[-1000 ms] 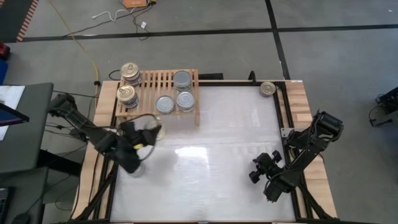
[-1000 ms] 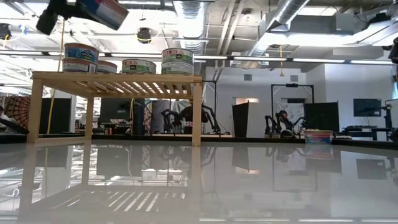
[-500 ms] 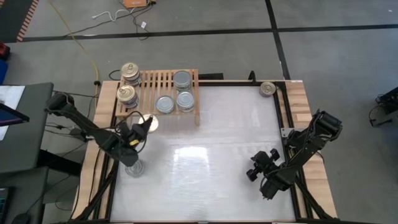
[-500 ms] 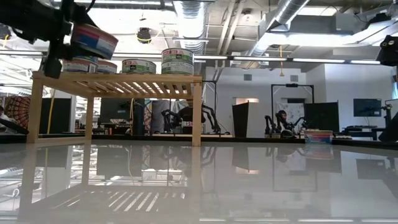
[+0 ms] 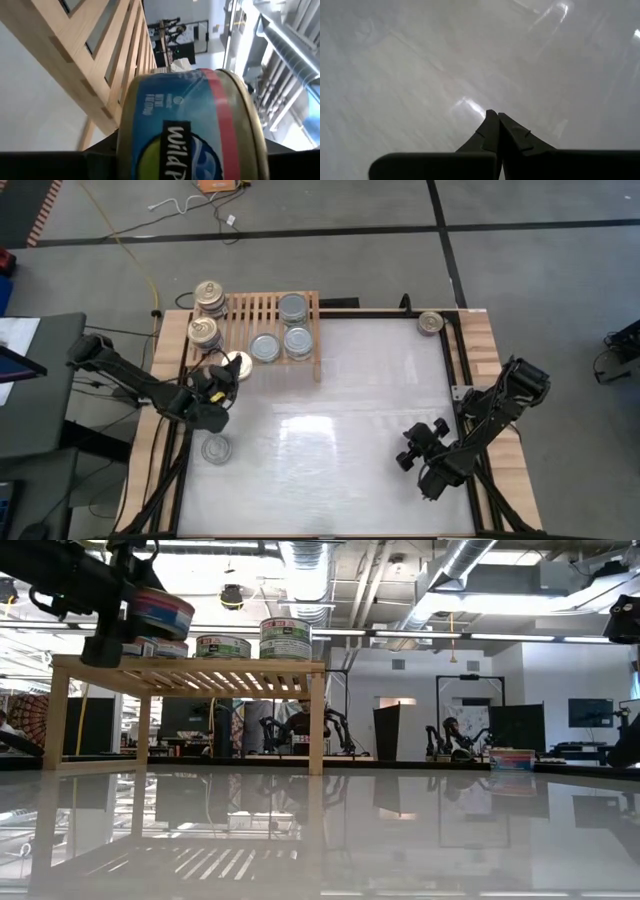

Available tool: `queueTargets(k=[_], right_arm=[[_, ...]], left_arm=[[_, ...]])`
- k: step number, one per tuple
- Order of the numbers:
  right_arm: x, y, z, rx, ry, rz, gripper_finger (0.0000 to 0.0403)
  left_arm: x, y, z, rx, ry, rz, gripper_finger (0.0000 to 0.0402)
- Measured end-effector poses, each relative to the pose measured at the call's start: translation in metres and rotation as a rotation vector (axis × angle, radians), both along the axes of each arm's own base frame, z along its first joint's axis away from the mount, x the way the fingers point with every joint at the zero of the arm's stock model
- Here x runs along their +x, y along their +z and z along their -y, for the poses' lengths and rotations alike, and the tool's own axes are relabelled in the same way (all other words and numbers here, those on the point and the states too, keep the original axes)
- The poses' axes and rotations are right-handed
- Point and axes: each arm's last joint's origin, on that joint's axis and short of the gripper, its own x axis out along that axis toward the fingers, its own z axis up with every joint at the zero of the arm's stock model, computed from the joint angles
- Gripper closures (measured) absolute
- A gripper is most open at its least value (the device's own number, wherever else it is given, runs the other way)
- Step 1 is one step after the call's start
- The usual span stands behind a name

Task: Stack canned seafood by type on shelf
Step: Put the blue tuna on the shelf

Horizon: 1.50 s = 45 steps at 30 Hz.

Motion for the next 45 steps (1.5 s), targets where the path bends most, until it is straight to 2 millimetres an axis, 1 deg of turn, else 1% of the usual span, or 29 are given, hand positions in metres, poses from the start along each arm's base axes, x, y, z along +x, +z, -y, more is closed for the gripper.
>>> queueTargets(k=[4, 8, 11, 15, 18, 22, 24, 27, 30, 32, 35, 38, 43, 45], right_arm=[[0.007, 0.003, 0.003, -0.063, 0.039, 0.006, 0.0375], [0.021, 0.013, 0.002, -0.113, 0.097, -0.005, 0.0375], [0.037, 0.025, 0.001, -0.146, 0.133, -0.014, 0.0375], [0.065, 0.046, 0.004, -0.18, 0.191, -0.051, 0.0376], [0.09, 0.063, 0.003, -0.22, 0.328, -0.076, 0.0388], [0.114, 0.09, 0.004, -0.246, 0.56, 0.009, 0.0392], [0.122, 0.105, 0.011, -0.226, 0.664, 0.098, 0.0392], [0.131, 0.122, 0.031, -0.202, 0.808, 0.265, 0.0392], [0.142, 0.132, 0.055, -0.193, 0.905, 0.475, 0.0392], [0.151, 0.135, 0.07, -0.227, 0.917, 0.557, 0.0392], [0.171, 0.133, 0.087, -0.289, 0.887, 0.573, 0.0392], [0.202, 0.134, 0.099, -0.326, 0.856, 0.536, 0.0392], [0.257, 0.141, 0.107, -0.414, 0.878, 0.447, 0.0392], [0.275, 0.144, 0.109, -0.435, 0.886, 0.415, 0.0392]], left_arm=[[0.002, 0.001, -0.004, -0.008, 0.026, 0.017, 0.021], [0.003, 0.002, -0.009, -0.018, 0.059, 0.041, 0.021], [0.005, 0.003, -0.014, -0.032, 0.089, 0.075, 0.021], [0.007, 0.005, -0.019, -0.038, 0.122, 0.092, 0.0209], [0.007, 0.005, -0.02, -0.036, 0.129, 0.089, 0.0209], [0.007, 0.005, -0.02, -0.031, 0.13, 0.078, 0.0209], [0.007, 0.005, -0.02, -0.022, 0.13, 0.055, 0.0209], [0.007, 0.005, -0.02, -0.006, 0.128, 0.014, 0.0209], [0.008, 0.004, -0.02, -0.015, 0.091, -0.015, 0.0209], [0.009, 0.004, -0.02, -0.028, 0.071, -0.014, 0.0209], [0.01, 0.004, -0.019, -0.044, 0.045, -0.009, 0.0209], [0.01, 0.004, -0.019, -0.043, 0.041, -0.015, 0.0209], [0.009, 0.004, -0.019, -0.035, 0.061, -0.009, 0.0209], [0.009, 0.004, -0.02, -0.027, 0.076, -0.008, 0.0209]])
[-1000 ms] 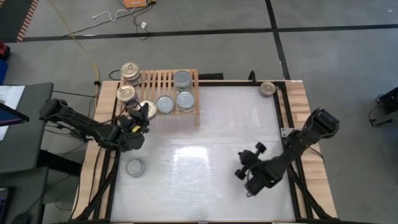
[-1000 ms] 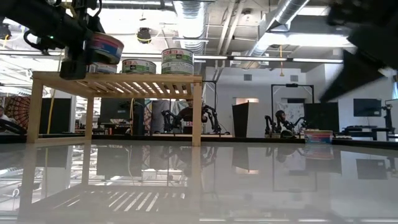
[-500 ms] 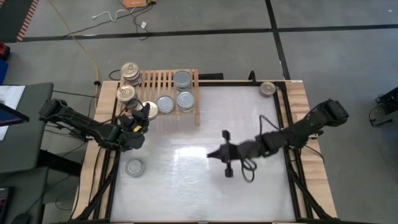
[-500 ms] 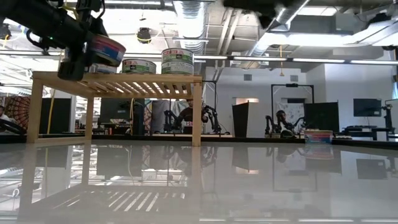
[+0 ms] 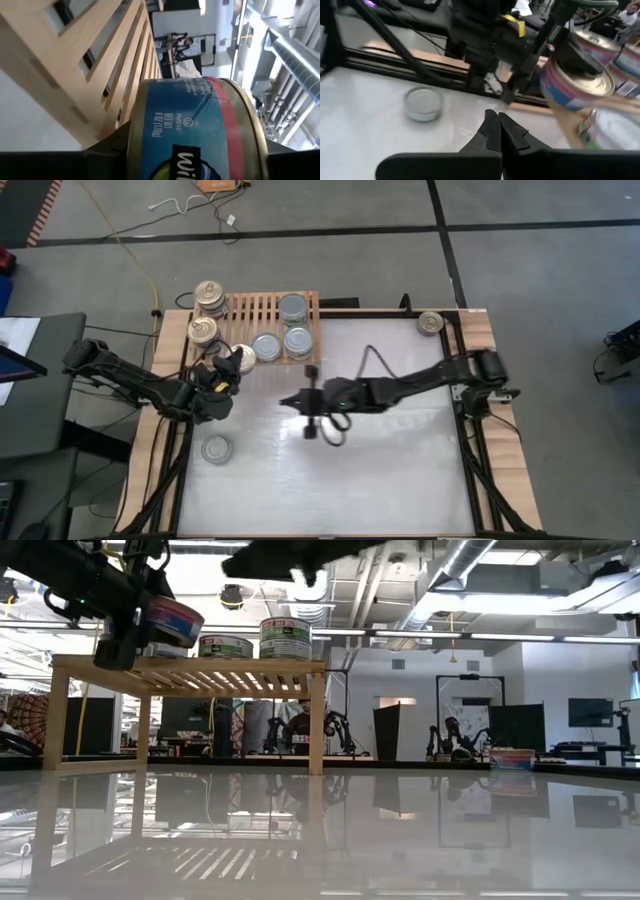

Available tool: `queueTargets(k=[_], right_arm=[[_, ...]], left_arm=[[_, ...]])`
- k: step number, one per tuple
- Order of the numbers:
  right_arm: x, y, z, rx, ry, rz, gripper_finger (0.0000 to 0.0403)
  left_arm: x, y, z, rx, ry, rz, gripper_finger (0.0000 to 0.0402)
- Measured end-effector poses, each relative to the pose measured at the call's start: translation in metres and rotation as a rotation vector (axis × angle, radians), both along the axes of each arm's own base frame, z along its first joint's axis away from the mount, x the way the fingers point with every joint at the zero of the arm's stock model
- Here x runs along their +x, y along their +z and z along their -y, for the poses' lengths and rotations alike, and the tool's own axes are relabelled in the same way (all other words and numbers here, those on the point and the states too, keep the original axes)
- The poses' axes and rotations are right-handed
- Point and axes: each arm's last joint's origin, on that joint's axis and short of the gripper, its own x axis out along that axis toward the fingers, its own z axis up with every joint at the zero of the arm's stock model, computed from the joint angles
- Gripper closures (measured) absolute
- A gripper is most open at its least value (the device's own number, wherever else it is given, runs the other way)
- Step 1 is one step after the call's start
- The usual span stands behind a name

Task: Stack canned seafood by type on shelf
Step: Put the blue tuna on the shelf

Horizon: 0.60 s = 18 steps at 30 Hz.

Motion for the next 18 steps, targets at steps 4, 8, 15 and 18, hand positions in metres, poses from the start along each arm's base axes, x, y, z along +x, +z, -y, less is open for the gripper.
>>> queueTargets(k=[4, 8, 15, 18], right_arm=[[0.032, 0.005, 0.011, -0.072, -0.01, -0.035, 0.0392], [0.058, 0.005, 0.027, -0.116, 0.018, -0.101, 0.0392], [0.064, 0.023, 0.032, -0.272, 0.097, -0.114, 0.039], [0.062, 0.028, 0.036, -0.382, 0.144, -0.192, 0.0388]], left_arm=[[-0.002, 0.001, -0.001, 0.027, 0.05, 0.001, 0.0209], [-0.002, 0.0, -0.001, 0.029, 0.052, 0.0, 0.0209], [-0.017, 0.001, -0.006, -0.031, -0.036, -0.005, 0.0209], [-0.019, 0.003, -0.006, -0.064, -0.1, -0.018, 0.0209]])
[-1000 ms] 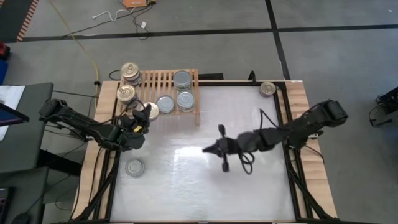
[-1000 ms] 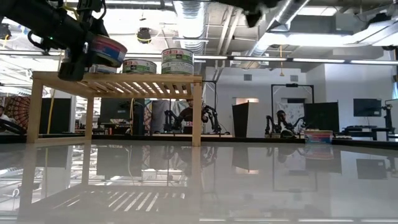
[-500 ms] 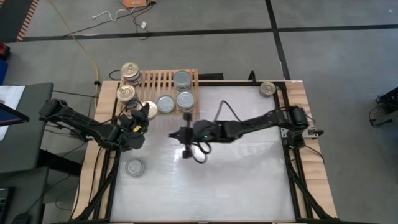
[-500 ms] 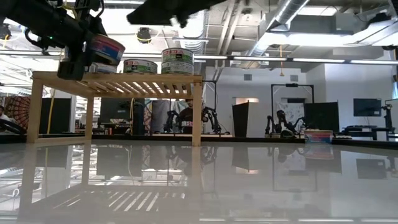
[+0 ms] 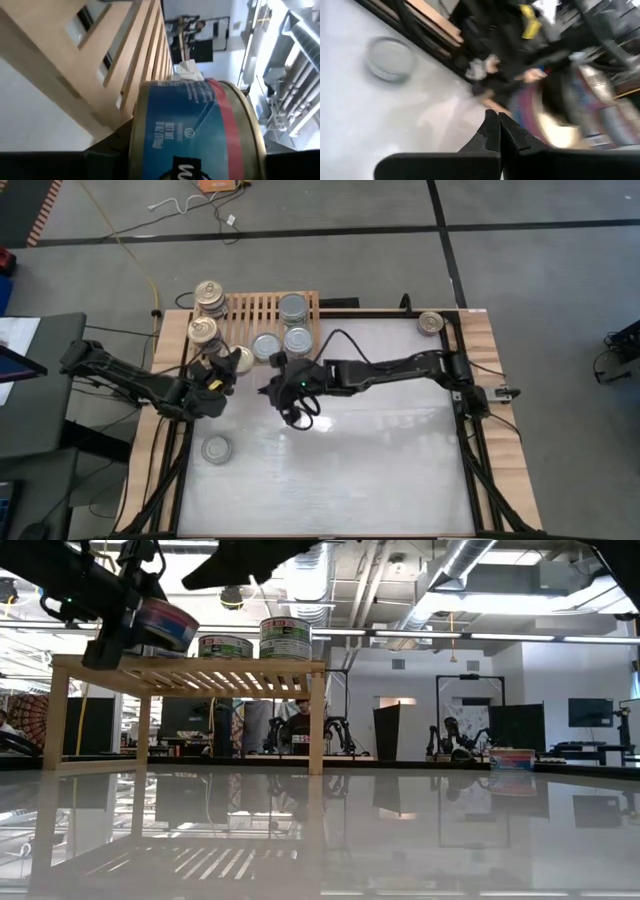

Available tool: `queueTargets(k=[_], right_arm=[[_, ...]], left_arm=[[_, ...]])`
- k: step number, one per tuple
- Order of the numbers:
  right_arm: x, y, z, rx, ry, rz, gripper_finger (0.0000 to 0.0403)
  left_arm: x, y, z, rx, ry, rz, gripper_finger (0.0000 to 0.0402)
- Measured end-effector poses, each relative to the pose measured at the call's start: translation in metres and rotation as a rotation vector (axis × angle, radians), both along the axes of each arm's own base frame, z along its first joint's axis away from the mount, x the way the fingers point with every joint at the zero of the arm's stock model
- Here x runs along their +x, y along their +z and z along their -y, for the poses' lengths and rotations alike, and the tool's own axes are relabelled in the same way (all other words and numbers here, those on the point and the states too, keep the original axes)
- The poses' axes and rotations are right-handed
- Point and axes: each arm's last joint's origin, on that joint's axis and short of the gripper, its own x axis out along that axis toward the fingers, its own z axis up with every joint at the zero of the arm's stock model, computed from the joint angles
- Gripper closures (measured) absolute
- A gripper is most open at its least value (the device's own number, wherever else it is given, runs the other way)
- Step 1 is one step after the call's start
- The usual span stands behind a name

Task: Stack canned seafood by type on shelf
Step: Put the blue tuna on the shelf

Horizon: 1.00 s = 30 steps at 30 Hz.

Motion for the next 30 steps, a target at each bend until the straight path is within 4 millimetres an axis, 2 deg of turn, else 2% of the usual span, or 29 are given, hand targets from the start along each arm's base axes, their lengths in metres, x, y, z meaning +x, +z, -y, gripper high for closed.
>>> queueTargets(k=[6, 10, 11, 15, 18, 24, 30], right_arm=[[0.001, 0.004, 0.011, -0.144, 0.036, 0.002, 0.0387], [0.01, -0.009, 0.007, -0.272, 0.095, 0.002, 0.0387], [0.015, -0.018, 0.005, -0.317, 0.113, 0.003, 0.0387], [0.03, -0.035, -0.004, -0.458, 0.082, 0.075, 0.0387], [0.037, -0.037, -0.006, -0.533, 0.084, 0.154, 0.0386], [0.043, -0.046, 0.003, -0.548, 0.064, 0.169, 0.0386], [0.042, -0.042, 0.022, -0.529, 0.027, 0.187, 0.0386]], left_arm=[[-0.002, 0.003, -0.001, -0.03, -0.023, 0.035, 0.0209], [-0.002, 0.002, 0.0, -0.047, -0.019, 0.067, 0.0209], [-0.002, 0.002, 0.0, -0.048, -0.018, 0.069, 0.0209], [-0.002, 0.003, 0.0, -0.054, -0.025, 0.076, 0.0209], [-0.002, 0.003, 0.0, -0.068, -0.045, 0.081, 0.0209], [-0.003, 0.004, 0.0, -0.062, -0.053, 0.067, 0.0209], [-0.003, 0.004, 0.0, -0.061, -0.053, 0.065, 0.0209]])
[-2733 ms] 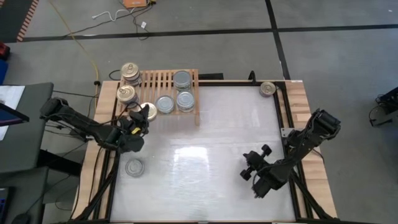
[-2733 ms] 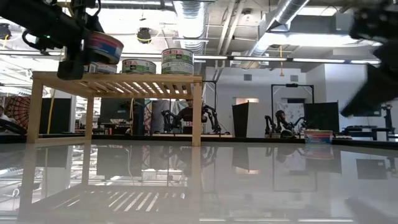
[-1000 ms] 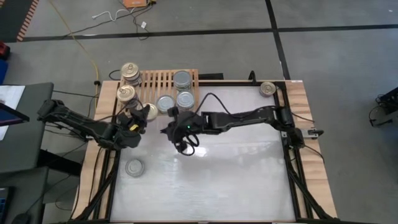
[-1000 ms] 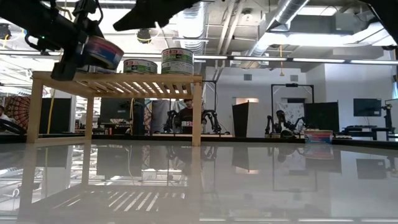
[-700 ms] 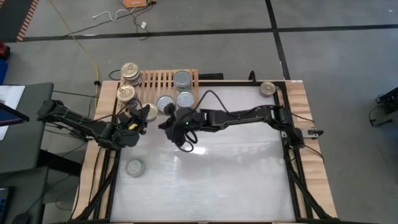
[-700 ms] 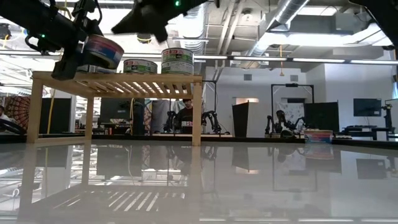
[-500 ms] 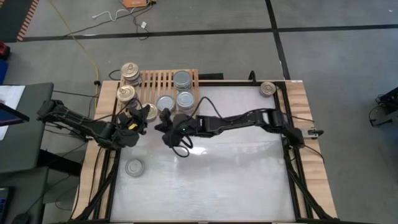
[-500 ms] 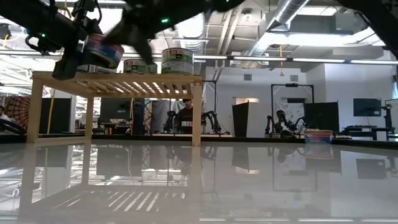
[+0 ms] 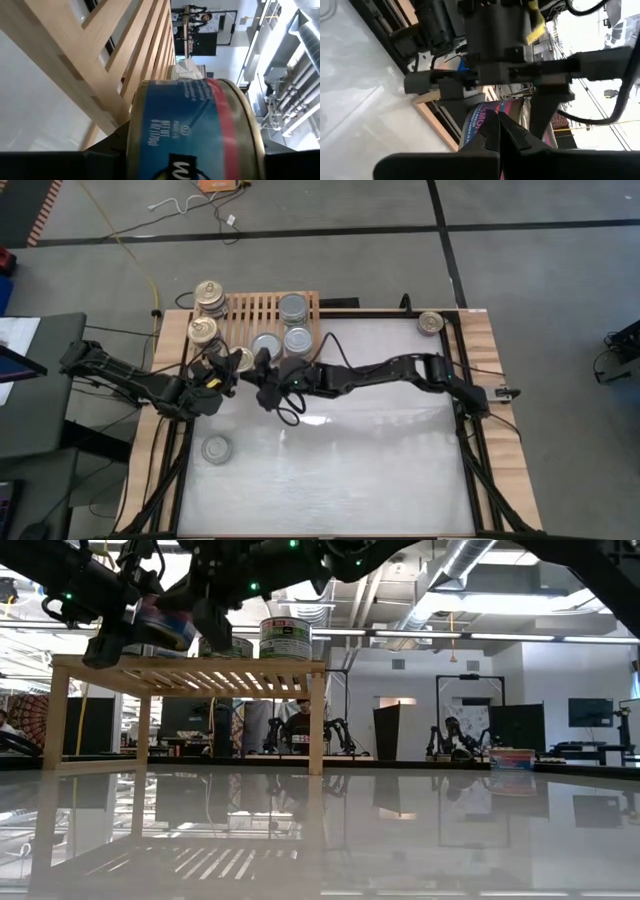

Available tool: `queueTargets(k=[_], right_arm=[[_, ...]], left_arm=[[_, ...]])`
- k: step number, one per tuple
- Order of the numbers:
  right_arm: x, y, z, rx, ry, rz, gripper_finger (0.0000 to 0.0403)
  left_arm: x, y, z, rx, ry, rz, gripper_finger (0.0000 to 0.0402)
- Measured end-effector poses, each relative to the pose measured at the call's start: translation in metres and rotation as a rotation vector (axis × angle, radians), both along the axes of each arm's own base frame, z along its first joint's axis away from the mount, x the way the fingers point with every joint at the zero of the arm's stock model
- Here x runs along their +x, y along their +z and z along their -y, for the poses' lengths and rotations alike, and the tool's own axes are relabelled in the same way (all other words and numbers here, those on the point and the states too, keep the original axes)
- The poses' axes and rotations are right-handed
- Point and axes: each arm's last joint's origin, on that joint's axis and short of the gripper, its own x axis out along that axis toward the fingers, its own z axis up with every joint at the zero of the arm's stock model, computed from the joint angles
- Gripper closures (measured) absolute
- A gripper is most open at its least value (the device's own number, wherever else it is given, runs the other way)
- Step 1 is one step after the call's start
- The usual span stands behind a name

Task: Stack canned seafood by type on shelf
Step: Put the blue tuna on the shelf

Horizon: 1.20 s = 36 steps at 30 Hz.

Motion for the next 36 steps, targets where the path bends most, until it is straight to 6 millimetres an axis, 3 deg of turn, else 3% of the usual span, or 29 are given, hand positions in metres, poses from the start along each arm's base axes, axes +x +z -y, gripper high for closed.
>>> queueTargets(k=[15, 36], right_arm=[[-0.001, -0.001, 0.019, -0.043, -0.083, -0.017, 0.0386], [-0.001, -0.001, 0.018, -0.022, -0.094, -0.01, 0.0386]], left_arm=[[0.0, 0.0, 0.0, 0.009, 0.007, -0.007, 0.0209], [0.0, 0.0, 0.0, 0.045, 0.007, -0.059, 0.0209]])
